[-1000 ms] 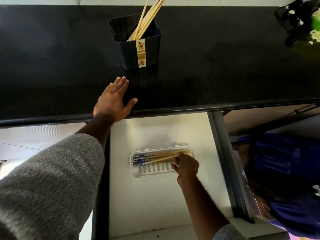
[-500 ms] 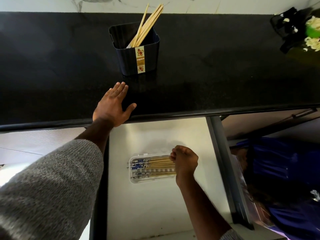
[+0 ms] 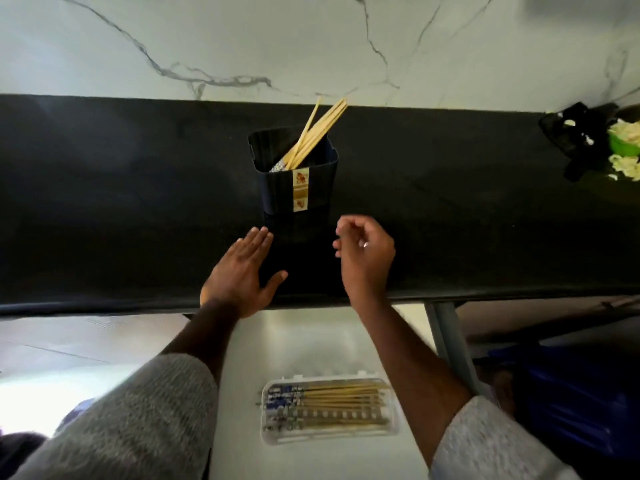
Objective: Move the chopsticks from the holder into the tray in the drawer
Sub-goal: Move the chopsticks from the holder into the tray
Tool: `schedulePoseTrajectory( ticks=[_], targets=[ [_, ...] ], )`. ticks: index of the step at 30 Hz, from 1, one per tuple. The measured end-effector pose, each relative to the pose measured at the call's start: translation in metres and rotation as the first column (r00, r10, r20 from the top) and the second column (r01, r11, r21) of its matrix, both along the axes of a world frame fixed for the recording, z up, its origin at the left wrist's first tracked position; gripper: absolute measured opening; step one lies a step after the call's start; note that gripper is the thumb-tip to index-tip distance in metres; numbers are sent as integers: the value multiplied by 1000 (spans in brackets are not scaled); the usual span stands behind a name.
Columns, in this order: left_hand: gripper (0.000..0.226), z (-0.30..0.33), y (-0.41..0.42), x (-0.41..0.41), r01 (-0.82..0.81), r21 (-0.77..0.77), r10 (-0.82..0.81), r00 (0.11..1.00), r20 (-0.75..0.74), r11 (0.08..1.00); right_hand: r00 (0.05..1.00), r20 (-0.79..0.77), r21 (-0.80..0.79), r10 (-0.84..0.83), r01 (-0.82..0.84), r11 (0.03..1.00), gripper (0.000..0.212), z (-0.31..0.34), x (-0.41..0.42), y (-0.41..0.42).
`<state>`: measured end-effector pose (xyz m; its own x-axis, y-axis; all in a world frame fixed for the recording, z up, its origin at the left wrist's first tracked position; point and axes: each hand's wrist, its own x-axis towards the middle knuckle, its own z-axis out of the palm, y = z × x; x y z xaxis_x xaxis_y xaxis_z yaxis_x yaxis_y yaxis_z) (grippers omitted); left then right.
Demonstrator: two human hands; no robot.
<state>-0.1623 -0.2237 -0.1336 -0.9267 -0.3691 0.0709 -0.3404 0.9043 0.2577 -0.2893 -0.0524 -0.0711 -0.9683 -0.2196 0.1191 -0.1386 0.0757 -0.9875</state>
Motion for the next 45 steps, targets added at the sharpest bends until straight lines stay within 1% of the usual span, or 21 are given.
schedulePoseTrajectory(
  ticks=[3, 5, 8, 11, 13, 15, 19, 24, 29, 32, 37, 42, 45],
  targets=[
    [87, -2, -1, 0, 9, -4, -9, 1000, 8, 1000, 997, -80, 50, -14, 18, 999, 9, 27, -34, -27],
    [87, -2, -1, 0, 13, -6, -13, 1000, 6, 1000, 996, -77, 85, -35, 42, 995, 11, 39, -56, -44],
    [85, -1, -1, 0, 19, -2, -19, 1000, 14, 1000, 998, 36, 139, -49, 44, 989, 20, 53, -83, -69],
    [84, 0, 0, 1, 21, -9, -21, 1000, 23, 1000, 969, 239, 147, -54, 19, 989, 36, 58, -102, -87],
    [85, 1, 0, 0, 17, -6, -17, 1000, 15, 1000, 940, 336, 164, -53, -3, 987, 41, 60, -111, -97],
    [85, 1, -1, 0, 17, -3, -16, 1000, 10, 1000, 928, 369, 166, -53, -10, 986, 38, 61, -119, -105],
    [84, 0, -1, 1, 17, -7, -18, 1000, -4, 1000, 933, 358, 150, -28, -28, 988, 29, 70, -127, -119],
    [83, -1, -1, 1, 17, -3, -17, 1000, -5, 1000, 907, 421, 162, -26, -47, 986, 23, 83, -134, -125],
    [83, -2, -1, 1, 24, 14, -24, 1000, 2, 1000, 887, 461, 184, -36, -56, 981, 22, 87, -134, -131],
    [83, -4, -2, 0, 25, 20, -25, 1000, 4, 999, 894, 446, 182, -42, -44, 982, 20, 85, -135, -133],
    [82, -4, -2, 1, 25, 20, -25, 1000, 14, 999, 926, 372, 163, -65, 4, 987, 18, 84, -134, -132],
    [83, -4, -3, 1, 15, 25, -15, 1000, 22, 1000, 964, 249, 90, -91, 70, 993, 15, 85, -134, -125],
    [83, -3, -2, 1, 13, 21, -14, 999, 35, 1000, 974, 185, 0, -131, 134, 991, 16, 89, -133, -116]
  ],
)
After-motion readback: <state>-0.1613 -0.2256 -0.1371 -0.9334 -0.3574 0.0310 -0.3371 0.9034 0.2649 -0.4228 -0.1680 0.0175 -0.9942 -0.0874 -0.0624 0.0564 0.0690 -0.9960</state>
